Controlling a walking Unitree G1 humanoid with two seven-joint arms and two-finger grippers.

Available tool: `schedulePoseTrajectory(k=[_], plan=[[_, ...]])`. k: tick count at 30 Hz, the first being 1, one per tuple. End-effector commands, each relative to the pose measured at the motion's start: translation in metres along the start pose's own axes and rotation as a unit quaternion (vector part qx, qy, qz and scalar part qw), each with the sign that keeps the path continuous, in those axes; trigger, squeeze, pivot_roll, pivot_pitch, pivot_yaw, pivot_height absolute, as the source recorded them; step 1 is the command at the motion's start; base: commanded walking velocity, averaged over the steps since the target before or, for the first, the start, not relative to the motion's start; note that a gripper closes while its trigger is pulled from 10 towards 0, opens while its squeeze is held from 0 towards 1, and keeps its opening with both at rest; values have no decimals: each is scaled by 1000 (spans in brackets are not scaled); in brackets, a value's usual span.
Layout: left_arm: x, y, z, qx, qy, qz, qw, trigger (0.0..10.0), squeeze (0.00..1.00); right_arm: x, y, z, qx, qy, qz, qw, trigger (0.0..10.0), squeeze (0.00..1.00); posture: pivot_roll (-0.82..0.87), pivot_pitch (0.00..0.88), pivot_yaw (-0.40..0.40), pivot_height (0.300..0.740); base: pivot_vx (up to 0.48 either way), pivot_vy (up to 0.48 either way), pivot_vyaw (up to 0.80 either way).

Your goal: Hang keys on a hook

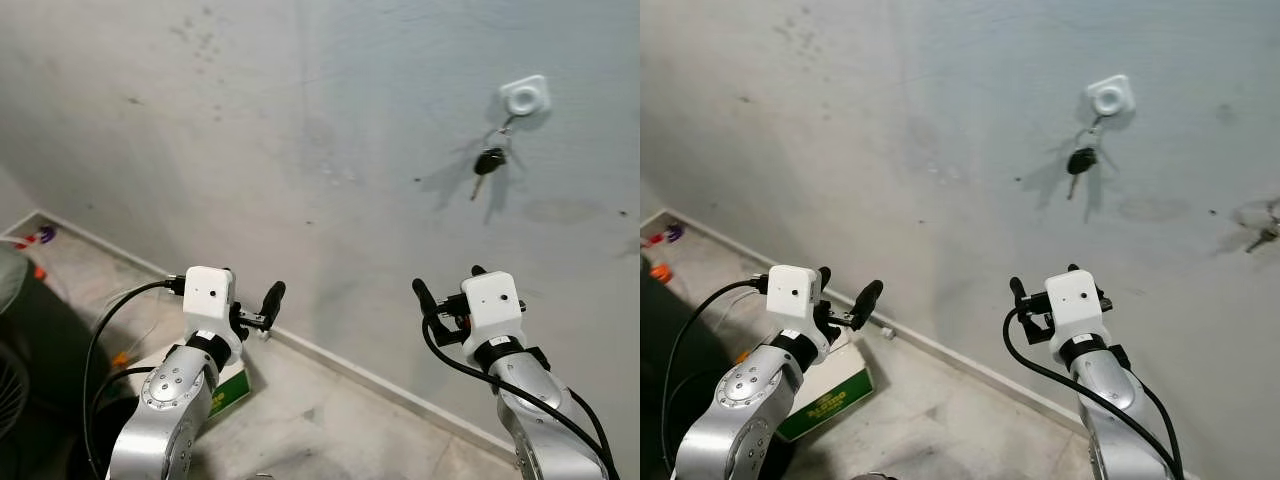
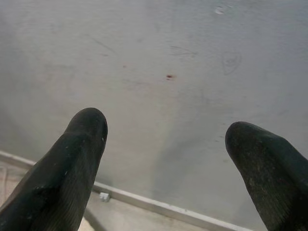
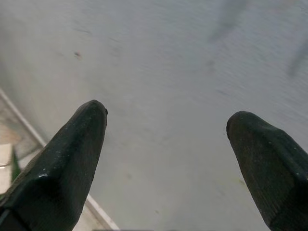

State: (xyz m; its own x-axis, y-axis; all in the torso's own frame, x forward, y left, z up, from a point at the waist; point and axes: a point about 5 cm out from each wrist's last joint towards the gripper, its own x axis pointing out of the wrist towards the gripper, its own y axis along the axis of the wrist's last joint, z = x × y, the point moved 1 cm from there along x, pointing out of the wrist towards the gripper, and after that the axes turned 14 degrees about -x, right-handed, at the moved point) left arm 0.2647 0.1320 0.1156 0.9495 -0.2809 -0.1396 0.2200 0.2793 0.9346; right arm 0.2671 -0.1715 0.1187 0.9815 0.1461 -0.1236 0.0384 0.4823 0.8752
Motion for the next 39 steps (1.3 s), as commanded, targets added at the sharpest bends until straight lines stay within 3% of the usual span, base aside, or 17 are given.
schedulePoseTrajectory(k=[1, 14, 39], plan=[[2, -1, -1, 11, 3, -2, 1000, 10000, 0, 2, 0, -2, 3, 6, -2, 1000, 10000, 0, -8, 88, 29, 740, 0, 0, 800], [3, -9, -2, 1, 6, -19, 1000, 10000, 0, 5, -1, -4, 7, 12, -1, 1000, 10000, 0, -5, 79, 29, 740, 0, 0, 759], [5, -11, 0, 3, 2, -25, 1000, 10000, 0, 7, -1, -8, 16, 21, -3, 1000, 10000, 0, -9, 89, 26, 740, 0, -53, 0]])
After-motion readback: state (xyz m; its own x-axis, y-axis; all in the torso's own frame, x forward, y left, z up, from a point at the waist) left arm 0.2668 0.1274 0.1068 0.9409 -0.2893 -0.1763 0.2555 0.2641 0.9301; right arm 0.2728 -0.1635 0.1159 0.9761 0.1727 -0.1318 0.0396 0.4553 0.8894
